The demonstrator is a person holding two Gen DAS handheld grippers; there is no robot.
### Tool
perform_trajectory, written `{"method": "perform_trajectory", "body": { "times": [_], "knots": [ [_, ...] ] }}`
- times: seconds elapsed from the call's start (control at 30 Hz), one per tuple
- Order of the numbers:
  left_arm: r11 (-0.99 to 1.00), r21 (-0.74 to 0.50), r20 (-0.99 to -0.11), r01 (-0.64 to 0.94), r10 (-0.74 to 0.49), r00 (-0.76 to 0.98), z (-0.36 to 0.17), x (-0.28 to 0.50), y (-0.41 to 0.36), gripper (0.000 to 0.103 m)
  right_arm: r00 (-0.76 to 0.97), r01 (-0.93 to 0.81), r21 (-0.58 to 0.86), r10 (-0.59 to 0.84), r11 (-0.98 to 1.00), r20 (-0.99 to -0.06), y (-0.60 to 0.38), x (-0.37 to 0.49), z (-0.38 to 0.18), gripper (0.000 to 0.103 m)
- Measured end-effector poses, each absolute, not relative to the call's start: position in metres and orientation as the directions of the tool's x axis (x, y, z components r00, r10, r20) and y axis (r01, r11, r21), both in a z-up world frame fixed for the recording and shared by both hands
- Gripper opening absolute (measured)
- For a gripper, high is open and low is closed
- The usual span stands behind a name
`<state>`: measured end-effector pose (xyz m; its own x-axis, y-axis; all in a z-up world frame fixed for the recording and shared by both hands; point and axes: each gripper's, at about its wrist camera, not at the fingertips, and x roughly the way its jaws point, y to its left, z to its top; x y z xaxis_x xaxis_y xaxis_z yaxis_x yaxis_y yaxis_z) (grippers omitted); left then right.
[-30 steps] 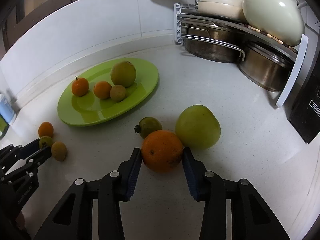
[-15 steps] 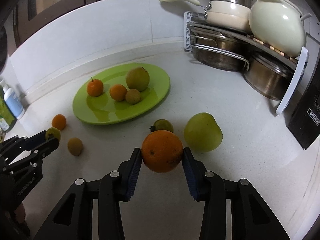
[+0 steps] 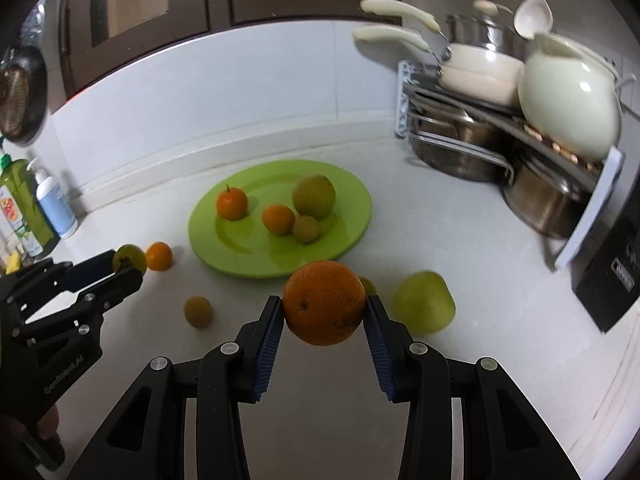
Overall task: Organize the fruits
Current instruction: 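Carry the held fruits over the green plate with both tools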
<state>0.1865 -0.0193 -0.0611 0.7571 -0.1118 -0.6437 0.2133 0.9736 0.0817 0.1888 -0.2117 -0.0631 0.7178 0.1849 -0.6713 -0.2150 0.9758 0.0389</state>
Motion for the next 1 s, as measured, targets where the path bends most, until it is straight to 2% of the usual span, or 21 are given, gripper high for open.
{"method": "perform_trajectory", "body": {
  "times": [0.6,0.8,1.0],
  "knots": [
    [0.965,0.107,-0.552,0.239,-0.142,0.821,-0.019,0.224,-0.013,0.028,0.765,-0.321,-0.012,0.252,0.947,-0.593,-0.181,0.235,-0.021,0.042],
    [0.96,0.111,-0.55,0.257,-0.157,0.821,-0.007,0.253,-0.011,0.028,0.747,-0.342,0.006,0.276,0.94,-0.605,-0.171,0.27,-0.013,0.042],
    [0.954,0.058,-0.577,0.296,-0.21,0.789,0.002,0.287,-0.013,0.028,0.707,-0.368,0.041,0.308,0.929,-0.637,-0.158,0.307,-0.01,0.042]
  ]
}}
